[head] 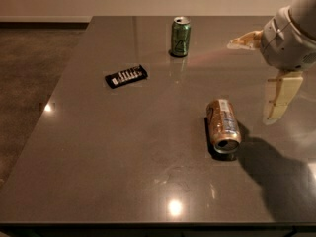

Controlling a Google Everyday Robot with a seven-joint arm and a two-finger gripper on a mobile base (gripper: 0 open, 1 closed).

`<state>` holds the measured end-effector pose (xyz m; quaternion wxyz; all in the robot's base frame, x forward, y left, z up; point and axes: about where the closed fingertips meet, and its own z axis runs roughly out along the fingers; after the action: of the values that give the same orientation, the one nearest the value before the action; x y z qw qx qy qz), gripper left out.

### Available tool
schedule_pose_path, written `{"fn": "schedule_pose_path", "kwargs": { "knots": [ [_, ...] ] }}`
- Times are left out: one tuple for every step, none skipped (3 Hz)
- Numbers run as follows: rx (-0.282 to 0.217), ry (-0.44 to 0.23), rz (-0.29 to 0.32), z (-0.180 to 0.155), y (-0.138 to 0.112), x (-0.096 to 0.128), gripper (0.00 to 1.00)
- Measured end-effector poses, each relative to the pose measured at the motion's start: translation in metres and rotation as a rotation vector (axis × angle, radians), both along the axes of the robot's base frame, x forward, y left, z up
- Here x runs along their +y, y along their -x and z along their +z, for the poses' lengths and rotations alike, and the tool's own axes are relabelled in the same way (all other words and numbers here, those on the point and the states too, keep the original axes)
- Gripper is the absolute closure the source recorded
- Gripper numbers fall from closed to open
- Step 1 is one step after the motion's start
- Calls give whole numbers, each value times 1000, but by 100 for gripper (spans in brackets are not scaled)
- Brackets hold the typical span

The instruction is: Place orange can upright

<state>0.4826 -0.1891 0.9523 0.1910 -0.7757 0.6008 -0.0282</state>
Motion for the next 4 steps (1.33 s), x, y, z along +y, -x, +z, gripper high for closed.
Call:
{"fn": "schedule_pose_path", "kwargs": {
  "knots": [
    [-8,59,186,-7,0,2,0],
    [-26,133,374,-16,6,8,0],
    [-50,166,545,-28,14,16,0],
    [-70,194,706,-39,23,25,0]
  ]
}}
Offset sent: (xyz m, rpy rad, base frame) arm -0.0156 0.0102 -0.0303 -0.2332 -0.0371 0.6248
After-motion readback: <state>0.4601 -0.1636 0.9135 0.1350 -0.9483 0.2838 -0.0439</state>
